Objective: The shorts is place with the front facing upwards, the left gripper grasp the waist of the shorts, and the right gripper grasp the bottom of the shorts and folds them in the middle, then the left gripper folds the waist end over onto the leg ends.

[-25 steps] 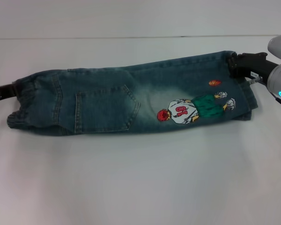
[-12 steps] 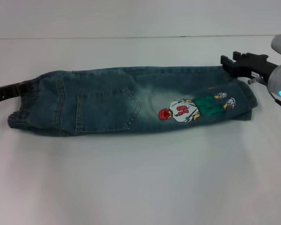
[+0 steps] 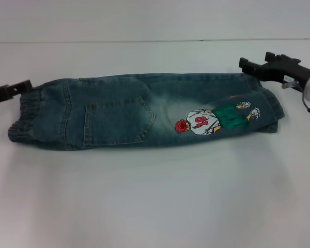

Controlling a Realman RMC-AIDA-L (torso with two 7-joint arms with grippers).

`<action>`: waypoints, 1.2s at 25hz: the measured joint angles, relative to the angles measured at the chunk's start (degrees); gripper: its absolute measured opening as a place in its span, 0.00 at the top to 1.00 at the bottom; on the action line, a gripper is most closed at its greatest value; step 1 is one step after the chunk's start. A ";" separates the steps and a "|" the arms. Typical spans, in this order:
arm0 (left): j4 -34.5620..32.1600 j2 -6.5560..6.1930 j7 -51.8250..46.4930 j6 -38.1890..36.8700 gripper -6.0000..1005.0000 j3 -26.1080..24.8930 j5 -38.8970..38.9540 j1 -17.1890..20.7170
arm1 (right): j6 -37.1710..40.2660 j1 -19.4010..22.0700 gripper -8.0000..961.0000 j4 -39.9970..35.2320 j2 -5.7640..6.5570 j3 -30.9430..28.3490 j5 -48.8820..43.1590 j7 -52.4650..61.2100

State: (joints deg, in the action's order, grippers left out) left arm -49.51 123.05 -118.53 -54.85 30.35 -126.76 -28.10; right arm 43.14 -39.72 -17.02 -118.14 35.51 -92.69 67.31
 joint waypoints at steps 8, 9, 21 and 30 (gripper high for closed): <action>0.01 -4.22 0.40 -12.61 0.09 -0.08 8.39 4.31 | 26.77 6.10 0.01 -7.20 2.75 1.00 -0.73 12.73; 0.03 -4.84 0.56 -15.09 0.08 -0.10 8.90 4.88 | 26.77 6.10 0.01 -7.20 2.75 1.00 -0.73 12.73; -0.18 -7.69 7.62 -25.79 0.06 1.34 3.65 7.45 | 47.79 7.33 0.01 -11.10 4.02 5.07 -14.04 17.79; -0.02 -6.46 8.43 -15.82 0.06 7.20 -2.37 6.89 | 46.95 7.05 0.01 -10.47 3.09 5.09 -14.29 17.48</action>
State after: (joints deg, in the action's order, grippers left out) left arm -49.53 116.59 -110.10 -70.67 37.55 -129.13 -21.21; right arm 90.10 -32.68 -27.49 -115.05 40.61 -106.98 84.79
